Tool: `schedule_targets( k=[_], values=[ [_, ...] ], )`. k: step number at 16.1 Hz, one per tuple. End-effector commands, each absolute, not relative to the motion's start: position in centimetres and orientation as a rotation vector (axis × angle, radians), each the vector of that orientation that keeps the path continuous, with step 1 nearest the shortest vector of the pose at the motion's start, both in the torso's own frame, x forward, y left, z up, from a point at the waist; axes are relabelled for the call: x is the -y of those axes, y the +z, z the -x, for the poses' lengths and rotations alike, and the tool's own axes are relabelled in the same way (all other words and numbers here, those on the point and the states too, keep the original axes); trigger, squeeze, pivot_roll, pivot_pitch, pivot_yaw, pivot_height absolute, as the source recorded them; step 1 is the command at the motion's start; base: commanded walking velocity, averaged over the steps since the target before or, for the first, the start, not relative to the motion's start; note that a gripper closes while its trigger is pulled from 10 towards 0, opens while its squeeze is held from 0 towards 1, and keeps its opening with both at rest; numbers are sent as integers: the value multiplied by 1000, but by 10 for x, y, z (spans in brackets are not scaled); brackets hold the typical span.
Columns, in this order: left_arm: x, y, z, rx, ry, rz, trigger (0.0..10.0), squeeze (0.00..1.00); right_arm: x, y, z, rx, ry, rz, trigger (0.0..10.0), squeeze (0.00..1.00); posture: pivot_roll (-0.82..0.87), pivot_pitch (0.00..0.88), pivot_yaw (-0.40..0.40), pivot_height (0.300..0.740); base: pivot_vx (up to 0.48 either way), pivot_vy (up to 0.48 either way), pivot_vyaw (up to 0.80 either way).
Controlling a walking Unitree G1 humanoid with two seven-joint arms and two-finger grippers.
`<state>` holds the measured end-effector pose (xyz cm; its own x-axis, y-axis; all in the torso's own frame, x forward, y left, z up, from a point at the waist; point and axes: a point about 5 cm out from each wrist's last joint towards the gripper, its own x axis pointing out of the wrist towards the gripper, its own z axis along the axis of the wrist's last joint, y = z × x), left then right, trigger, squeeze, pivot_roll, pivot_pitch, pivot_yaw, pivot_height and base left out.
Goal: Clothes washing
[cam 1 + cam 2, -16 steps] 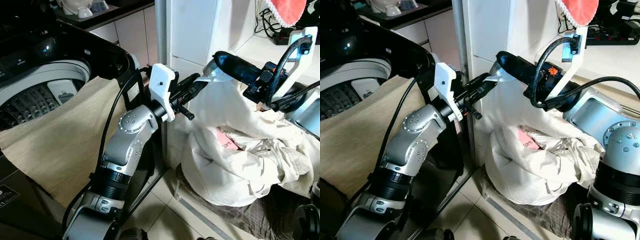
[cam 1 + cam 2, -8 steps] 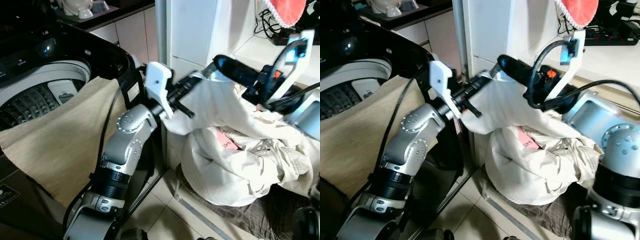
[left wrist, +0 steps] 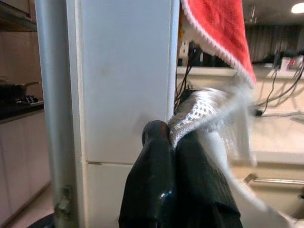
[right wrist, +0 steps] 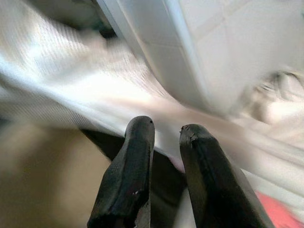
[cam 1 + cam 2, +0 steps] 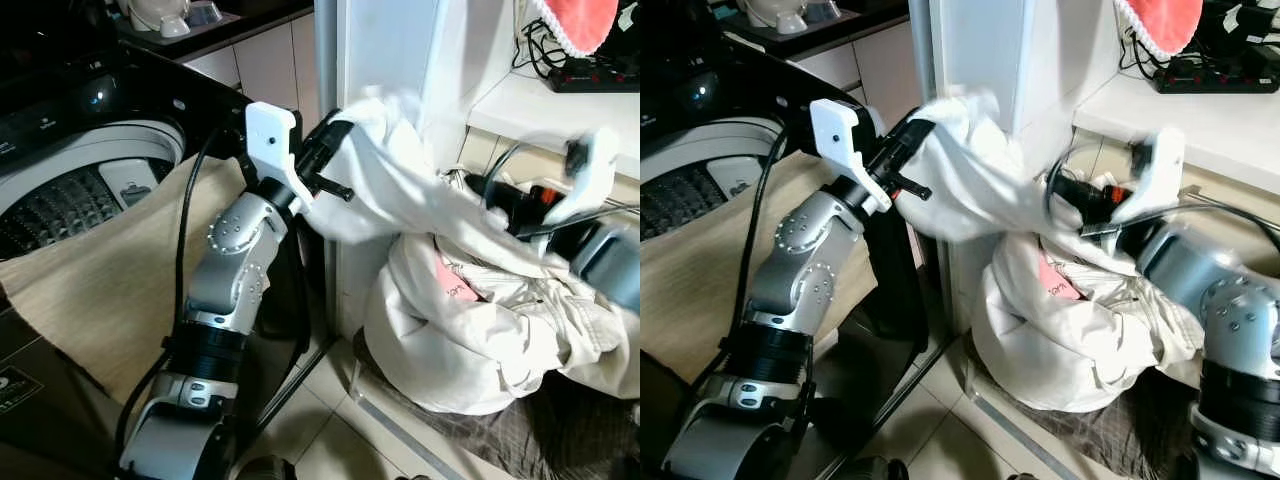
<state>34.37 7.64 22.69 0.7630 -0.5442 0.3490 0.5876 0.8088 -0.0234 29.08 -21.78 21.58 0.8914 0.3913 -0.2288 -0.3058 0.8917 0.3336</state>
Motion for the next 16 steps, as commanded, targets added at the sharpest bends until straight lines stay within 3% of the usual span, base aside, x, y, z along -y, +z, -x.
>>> schedule_targets(
  k=[1,4,6,7,8,9,11,13,15,16],
  values=[
    [-83,235,-349,357,-581,97,0,0,210,216,-288,-300,395,-218,10000,0,-85,0,83,740,0,0,0],
    [-95,226,-367,251,-490,-48,0,0,198,216,-286,-300,446,-127,10000,0,-85,0,77,740,0,0,0],
    [-115,258,-383,328,-385,-133,0,0,193,218,-287,-289,469,-111,10000,0,-85,0,77,740,0,0,0],
    [-139,301,-393,440,-246,-199,0,0,191,221,-289,-275,482,-102,10000,0,-79,0,60,740,0,0,0],
    [-178,367,-391,624,15,-322,0,0,190,227,-292,-248,481,-96,10000,0,-79,0,60,740,0,0,0],
    [-211,430,-370,826,284,-476,0,0,191,232,-295,-219,473,-92,10000,0,-72,0,55,740,0,0,0],
    [-240,499,-327,1079,610,-685,0,0,190,238,-297,-182,472,-96,10000,0,-56,0,55,740,0,0,0],
    [-233,507,-329,1075,574,-771,0,0,188,237,-298,-167,479,-98,10000,0,-45,0,57,740,0,0,0],
    [-221,473,-367,837,384,-787,0,0,184,233,-299,-170,491,-87,10000,0,-47,0,62,740,0,0,0],
    [-216,436,-391,618,244,-767,0,0,181,231,-298,-178,503,-86,10000,0,-47,0,60,740,0,0,0]
  ],
)
